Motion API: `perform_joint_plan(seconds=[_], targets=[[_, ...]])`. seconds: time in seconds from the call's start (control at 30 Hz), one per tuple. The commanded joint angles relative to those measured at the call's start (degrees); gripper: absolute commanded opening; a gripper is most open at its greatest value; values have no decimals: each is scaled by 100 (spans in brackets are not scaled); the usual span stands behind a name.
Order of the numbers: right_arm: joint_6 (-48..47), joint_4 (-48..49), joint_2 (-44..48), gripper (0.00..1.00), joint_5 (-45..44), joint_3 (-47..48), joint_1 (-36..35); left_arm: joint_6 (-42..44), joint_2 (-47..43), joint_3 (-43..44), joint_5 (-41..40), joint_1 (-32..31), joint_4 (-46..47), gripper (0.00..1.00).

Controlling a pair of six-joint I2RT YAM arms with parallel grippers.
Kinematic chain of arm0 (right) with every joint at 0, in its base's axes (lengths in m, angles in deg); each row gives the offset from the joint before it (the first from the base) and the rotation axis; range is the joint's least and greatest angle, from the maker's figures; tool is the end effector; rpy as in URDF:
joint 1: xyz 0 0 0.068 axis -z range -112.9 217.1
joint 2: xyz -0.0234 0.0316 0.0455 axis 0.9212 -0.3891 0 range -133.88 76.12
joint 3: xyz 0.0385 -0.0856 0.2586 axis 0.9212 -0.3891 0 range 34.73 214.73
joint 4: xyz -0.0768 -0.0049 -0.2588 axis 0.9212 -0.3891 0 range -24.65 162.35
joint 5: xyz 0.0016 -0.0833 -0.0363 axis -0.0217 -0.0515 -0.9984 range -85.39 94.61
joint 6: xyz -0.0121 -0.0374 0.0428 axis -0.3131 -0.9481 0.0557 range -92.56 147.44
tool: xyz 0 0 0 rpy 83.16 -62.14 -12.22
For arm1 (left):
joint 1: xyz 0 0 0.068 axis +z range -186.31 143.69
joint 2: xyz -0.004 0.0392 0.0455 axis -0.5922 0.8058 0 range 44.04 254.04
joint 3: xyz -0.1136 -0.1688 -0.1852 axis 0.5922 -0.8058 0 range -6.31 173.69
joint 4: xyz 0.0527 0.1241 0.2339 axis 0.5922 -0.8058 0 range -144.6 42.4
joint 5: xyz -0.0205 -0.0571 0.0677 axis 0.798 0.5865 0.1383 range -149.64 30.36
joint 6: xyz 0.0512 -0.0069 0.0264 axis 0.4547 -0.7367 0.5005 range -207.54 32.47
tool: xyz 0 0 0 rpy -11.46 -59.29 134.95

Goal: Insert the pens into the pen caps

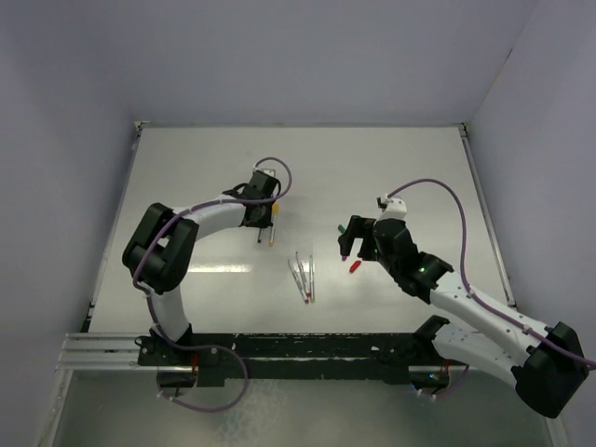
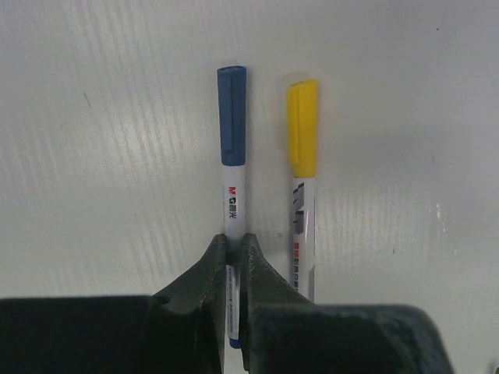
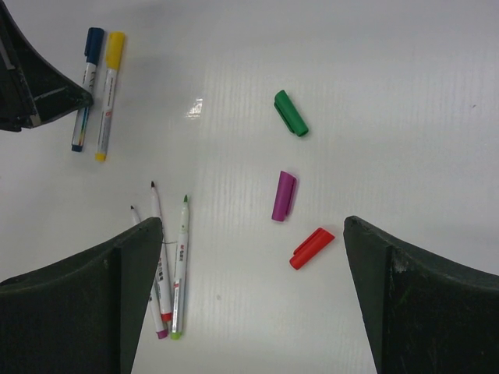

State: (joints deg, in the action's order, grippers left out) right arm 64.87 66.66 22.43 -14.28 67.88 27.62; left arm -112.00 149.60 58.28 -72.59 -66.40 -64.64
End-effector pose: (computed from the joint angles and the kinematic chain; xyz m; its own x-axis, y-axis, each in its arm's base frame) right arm 0.1806 0.1313 0.2450 -0.5003 0.3330 -0.7993 -0.0922 0.8973 0.4316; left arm 0.3364 -0.1840 0.1517 -0.8278 0.0132 -0.5609 0.0474 0.9978 -0.0464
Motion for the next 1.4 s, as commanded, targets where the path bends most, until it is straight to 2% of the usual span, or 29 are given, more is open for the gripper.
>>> perform_joint_plan(seconds=[0.0,0.3,0.57,0.8,1.03,1.2,1.37], targets=[[65,227,-30,100,-70,-14,-12,-79,175,167,163,47,141,10],[69,266,-71,100,-47,-24,-9,-137,88,163,139,46,73,26],[63,339,-115,100,37,-14,-7,-160,-288,178,-42,47,-41,28],[37,410,-174,100,87,-54,-7,-88,-1120,169,-295,47,-185,29],[21,359,-246,100,-28,-56,-11,-202,-1939,-338,349,9,-90,30],[173,145,-303,100,-166,-64,0,-495,-2505,-1229,724,-370,63,33],[179,12,-444,100,-476,16,-1,-907,-2781,-1545,417,-1325,-132,35]])
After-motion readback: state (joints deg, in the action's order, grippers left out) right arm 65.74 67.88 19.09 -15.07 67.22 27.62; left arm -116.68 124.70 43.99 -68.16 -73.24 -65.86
